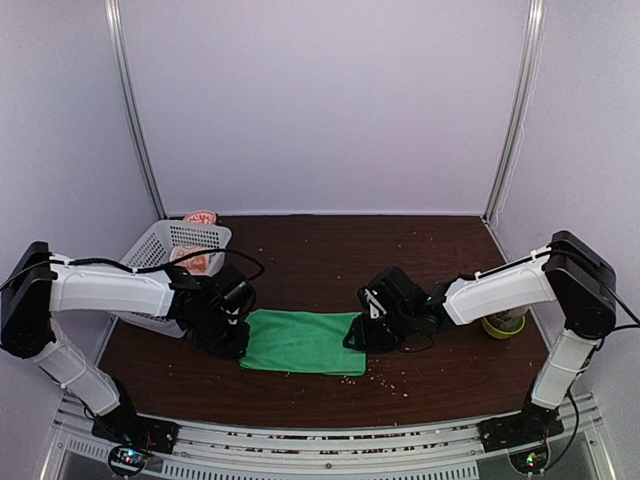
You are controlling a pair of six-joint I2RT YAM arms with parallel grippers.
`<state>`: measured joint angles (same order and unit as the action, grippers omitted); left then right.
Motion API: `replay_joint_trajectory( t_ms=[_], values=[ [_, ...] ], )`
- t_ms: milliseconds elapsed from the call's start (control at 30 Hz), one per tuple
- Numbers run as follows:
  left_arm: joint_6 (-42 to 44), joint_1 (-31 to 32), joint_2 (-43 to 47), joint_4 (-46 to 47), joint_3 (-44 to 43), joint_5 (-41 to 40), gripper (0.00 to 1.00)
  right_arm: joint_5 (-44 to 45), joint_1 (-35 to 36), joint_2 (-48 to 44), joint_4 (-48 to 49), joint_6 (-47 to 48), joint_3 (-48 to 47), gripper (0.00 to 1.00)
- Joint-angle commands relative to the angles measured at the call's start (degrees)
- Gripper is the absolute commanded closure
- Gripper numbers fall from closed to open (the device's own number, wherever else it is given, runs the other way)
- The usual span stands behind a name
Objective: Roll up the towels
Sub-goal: Adjust the towel at the center of the board.
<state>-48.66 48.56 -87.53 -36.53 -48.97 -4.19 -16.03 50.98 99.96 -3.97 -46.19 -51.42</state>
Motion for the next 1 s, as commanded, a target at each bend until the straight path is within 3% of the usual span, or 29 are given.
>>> replay_joint_trajectory(
  t_ms=[0, 233, 400, 633, 967],
  values=[
    [4.69, -0.57, 7.46, -7.01, -5.18, -1.96, 0.72, 2.20, -0.50, -3.24, -4.17, 1.64, -1.77, 0.56],
    [13.68, -0.57, 12.50, -7.05, -16.61, -1.66, 0.67, 5.18, -0.87, -9.03, -9.47, 3.30, -5.08, 0.55],
    [16.26, -0.57, 3.04, -0.44, -20.64, -0.34, 0.72, 10.94, -1.63, -12.11, -9.55, 0.03, -1.23, 0.56],
    [17.66, 1.15, -11.72, 7.76, -24.96, 7.35, 0.84, 7.53, -1.93, -12.26, -2.46, -7.18, 6.13, 0.56],
    [16.28, 3.21, -18.05, 11.06, -21.75, 8.19, 0.88, 2.32, -1.33, -7.51, 6.66, -13.97, 10.39, 0.58]
  ],
)
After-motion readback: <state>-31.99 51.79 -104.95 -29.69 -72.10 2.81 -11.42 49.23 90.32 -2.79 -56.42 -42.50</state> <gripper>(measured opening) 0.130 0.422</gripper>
